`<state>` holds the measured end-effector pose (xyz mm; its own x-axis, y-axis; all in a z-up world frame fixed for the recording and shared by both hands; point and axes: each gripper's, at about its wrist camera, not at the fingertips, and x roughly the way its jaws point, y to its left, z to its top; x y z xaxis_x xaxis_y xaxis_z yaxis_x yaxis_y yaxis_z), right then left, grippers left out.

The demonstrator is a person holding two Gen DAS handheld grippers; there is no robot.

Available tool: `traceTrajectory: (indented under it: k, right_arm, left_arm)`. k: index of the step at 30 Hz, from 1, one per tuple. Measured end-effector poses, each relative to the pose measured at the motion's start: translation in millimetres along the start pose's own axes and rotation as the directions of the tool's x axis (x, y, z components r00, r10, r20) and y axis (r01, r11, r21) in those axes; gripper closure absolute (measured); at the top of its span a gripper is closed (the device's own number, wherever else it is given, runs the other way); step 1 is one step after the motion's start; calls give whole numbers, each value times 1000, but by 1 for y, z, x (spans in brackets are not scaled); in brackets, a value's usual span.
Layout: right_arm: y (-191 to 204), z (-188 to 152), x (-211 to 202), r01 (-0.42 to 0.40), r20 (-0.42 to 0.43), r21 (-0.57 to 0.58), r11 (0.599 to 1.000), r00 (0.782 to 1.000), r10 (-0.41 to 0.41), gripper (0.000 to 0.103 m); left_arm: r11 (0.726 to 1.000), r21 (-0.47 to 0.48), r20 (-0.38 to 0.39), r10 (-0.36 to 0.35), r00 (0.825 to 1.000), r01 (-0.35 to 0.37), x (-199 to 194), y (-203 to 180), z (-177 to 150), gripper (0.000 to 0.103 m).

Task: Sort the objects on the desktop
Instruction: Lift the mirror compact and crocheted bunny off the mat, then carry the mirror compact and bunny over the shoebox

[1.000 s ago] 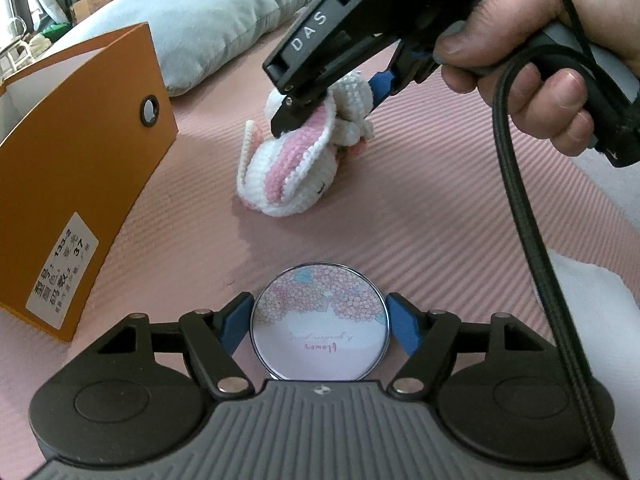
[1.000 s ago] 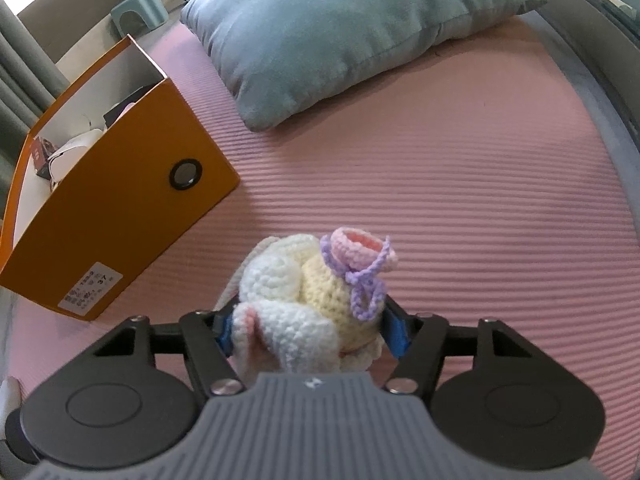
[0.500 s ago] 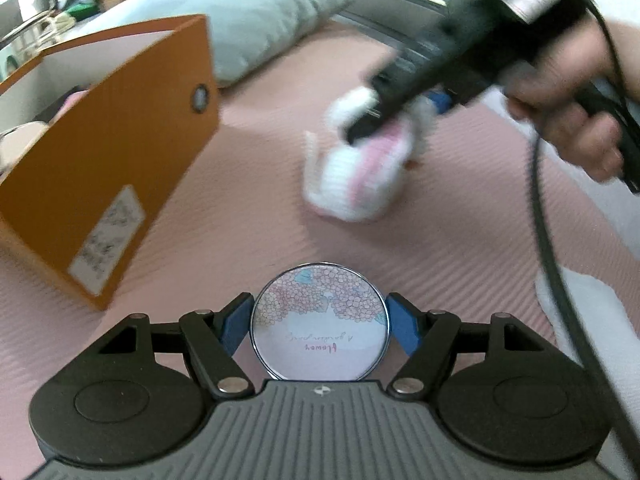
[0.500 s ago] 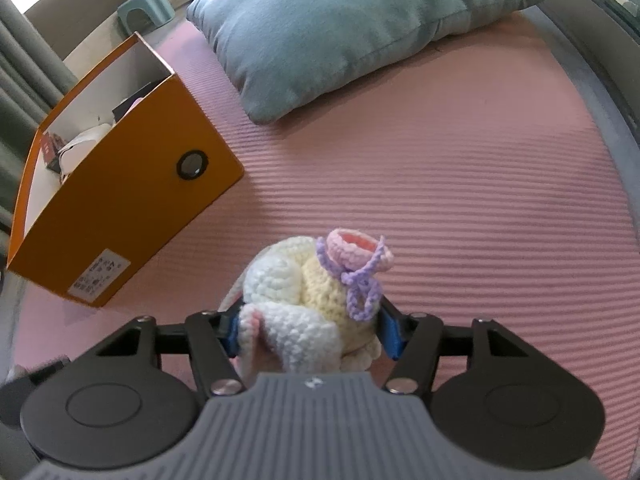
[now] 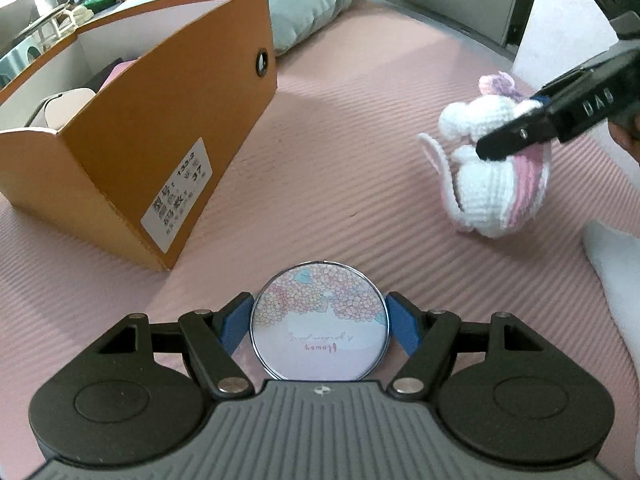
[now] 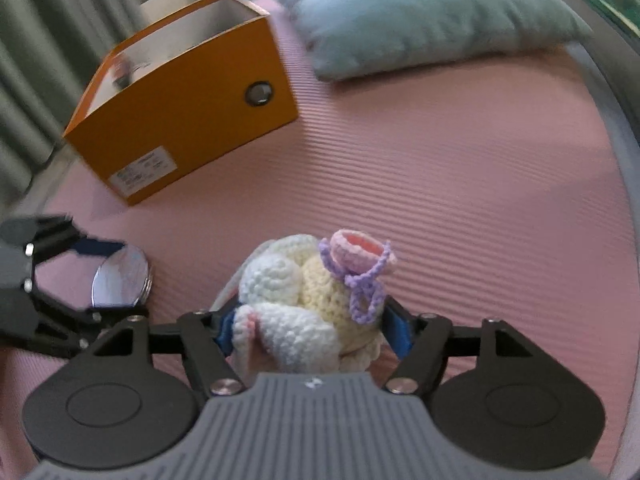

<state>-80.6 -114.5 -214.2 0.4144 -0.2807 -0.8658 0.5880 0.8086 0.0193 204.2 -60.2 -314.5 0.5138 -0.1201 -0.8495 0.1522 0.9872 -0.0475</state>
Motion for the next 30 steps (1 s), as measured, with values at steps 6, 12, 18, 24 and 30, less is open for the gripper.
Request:
traceTrajectory:
  k: [6, 12, 18, 24, 30]
  right_arm:
    - [-2, -9, 0, 58, 3, 225, 973, 998, -60, 17]
    - [-4, -16, 4, 45, -36, 411, 910, 999, -33, 19]
    - [2, -12, 8, -5, -36, 429, 903, 999, 23, 37]
    - [8, -11, 9, -55, -23, 388, 920, 997, 70, 58]
    - [11, -9, 9, -71, -22, 352, 933, 996, 84, 64]
  left_arm:
    - [1000, -16, 0, 23, 1000, -23, -3, -4, -3, 15]
    - [998, -26, 17, 63, 998, -62, -8, -8, -11, 15]
    - [998, -47, 14, 30, 999, -30, -11, -3, -14, 18]
    - [1000, -26, 14, 4, 1000, -4, -14, 0, -14, 19]
    - [1000, -5, 19, -17, 1000, 17, -21, -1, -15, 19]
